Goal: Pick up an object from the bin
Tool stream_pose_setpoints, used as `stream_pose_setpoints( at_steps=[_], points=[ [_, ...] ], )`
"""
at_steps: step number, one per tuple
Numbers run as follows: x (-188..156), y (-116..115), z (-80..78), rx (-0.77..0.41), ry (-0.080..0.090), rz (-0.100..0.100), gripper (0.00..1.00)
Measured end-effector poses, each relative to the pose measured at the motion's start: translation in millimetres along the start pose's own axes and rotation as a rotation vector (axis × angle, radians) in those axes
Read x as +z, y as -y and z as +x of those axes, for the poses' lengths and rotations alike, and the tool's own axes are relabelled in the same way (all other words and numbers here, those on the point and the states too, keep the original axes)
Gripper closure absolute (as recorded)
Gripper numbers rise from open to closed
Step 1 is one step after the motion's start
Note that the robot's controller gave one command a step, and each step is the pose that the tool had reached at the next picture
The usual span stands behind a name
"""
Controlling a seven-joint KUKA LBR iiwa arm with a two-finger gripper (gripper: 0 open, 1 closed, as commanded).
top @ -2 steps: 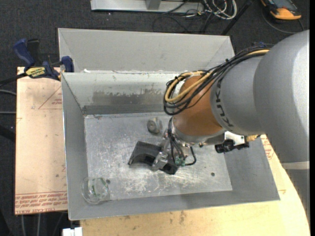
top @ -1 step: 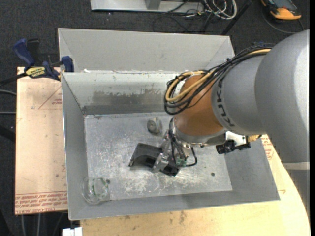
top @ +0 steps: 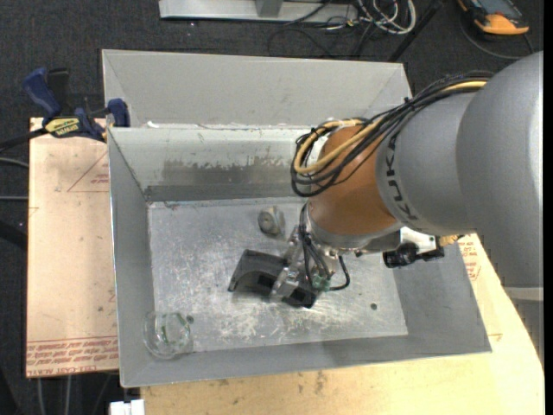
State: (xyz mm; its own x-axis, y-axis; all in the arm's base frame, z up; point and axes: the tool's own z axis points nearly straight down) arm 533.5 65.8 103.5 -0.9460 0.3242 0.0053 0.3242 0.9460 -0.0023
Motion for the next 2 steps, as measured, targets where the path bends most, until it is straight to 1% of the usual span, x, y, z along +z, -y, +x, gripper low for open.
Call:
stream_pose_setpoints(
  at_steps=[1,2],
  points=[
    [-7.6,-0.5,-1.0,0.000,0.003,-0.002,1.00],
    [-13.0,-0.3,-0.6,0.000,0.003,-0.001,1.00]
  ],
)
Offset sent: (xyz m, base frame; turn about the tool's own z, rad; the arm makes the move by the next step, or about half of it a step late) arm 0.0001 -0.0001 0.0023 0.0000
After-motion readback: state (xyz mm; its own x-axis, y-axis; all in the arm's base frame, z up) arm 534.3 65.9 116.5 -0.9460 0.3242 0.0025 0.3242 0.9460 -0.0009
